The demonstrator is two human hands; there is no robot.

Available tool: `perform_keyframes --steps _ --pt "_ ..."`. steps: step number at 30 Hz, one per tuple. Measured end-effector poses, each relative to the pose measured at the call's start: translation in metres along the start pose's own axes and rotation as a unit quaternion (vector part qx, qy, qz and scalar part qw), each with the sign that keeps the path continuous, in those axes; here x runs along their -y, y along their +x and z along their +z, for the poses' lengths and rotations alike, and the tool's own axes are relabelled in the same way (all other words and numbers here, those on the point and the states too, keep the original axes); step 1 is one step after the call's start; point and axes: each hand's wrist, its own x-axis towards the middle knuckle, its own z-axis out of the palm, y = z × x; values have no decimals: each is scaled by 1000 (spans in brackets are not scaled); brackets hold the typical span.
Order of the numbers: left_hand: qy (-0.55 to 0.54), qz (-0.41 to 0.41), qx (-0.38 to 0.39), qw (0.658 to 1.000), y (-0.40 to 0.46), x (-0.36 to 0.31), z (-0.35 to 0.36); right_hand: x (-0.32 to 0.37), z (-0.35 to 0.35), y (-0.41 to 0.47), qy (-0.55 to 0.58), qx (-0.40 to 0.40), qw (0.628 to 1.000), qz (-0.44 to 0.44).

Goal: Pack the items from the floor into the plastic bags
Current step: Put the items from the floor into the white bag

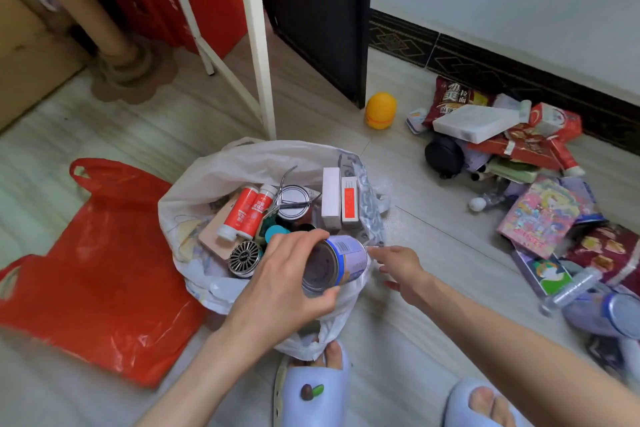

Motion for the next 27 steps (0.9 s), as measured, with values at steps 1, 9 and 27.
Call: perform_keyframes --steps 1,9,27 --pt "4 6 -2 1000 3 -1 2 0 -2 1 9 -2 1000 2" --pt "34 17 0 999 24 -9 12 -12 -19 1 7 -33 999 -20" --pt "267 160 180 933 96 -13 91 -25 -59 -12 -28 -42 994 -101"
